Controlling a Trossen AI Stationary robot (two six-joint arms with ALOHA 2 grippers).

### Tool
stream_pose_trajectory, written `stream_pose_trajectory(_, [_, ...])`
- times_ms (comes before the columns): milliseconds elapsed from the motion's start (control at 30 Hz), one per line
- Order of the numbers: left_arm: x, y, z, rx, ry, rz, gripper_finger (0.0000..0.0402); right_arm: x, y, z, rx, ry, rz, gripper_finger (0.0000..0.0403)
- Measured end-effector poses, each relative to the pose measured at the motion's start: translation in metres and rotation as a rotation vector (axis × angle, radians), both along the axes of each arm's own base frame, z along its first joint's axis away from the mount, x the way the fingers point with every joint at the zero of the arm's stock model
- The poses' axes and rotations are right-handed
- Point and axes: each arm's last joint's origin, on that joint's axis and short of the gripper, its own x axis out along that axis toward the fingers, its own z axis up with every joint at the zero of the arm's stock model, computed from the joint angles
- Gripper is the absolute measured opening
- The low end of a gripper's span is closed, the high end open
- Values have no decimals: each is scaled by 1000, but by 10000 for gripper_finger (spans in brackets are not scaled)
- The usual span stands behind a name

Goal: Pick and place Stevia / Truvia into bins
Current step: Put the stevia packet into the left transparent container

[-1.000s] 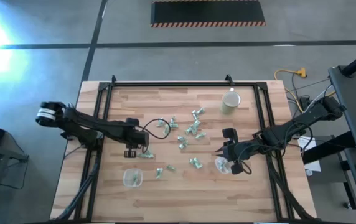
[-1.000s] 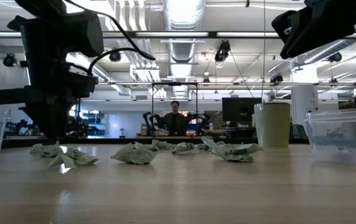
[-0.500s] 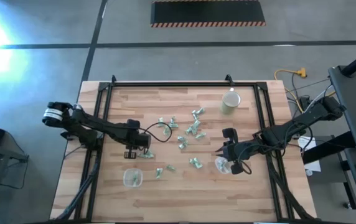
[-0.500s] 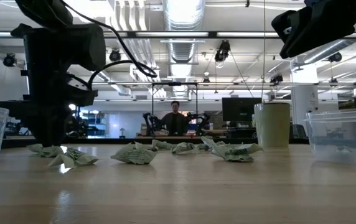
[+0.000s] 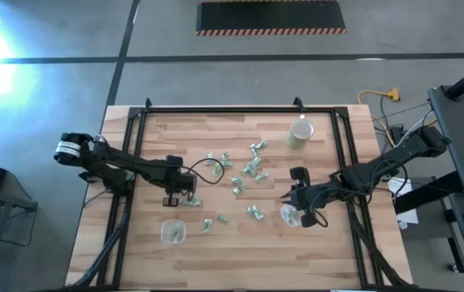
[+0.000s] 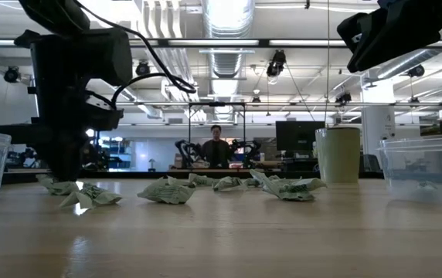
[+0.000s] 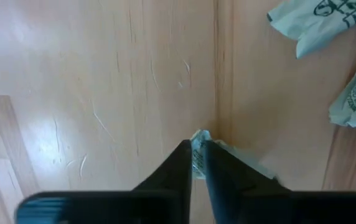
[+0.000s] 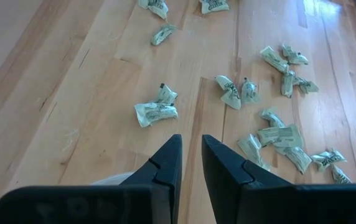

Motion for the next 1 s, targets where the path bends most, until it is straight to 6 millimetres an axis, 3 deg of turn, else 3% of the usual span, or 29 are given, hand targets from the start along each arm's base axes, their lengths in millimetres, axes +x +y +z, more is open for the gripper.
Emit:
stream_pose_trajectory(200, [2, 0, 0, -2, -20, 1, 8, 0, 0, 0, 2, 0, -2, 52])
stream_pose_trajectory(700, [2, 0, 0, -6, -37, 26, 116, 0, 0, 0, 2, 0, -2, 52])
stream_pose_trajectory(1000, [1, 1, -6, -32, -52, 81, 141, 0, 0, 0, 2, 0, -2, 52])
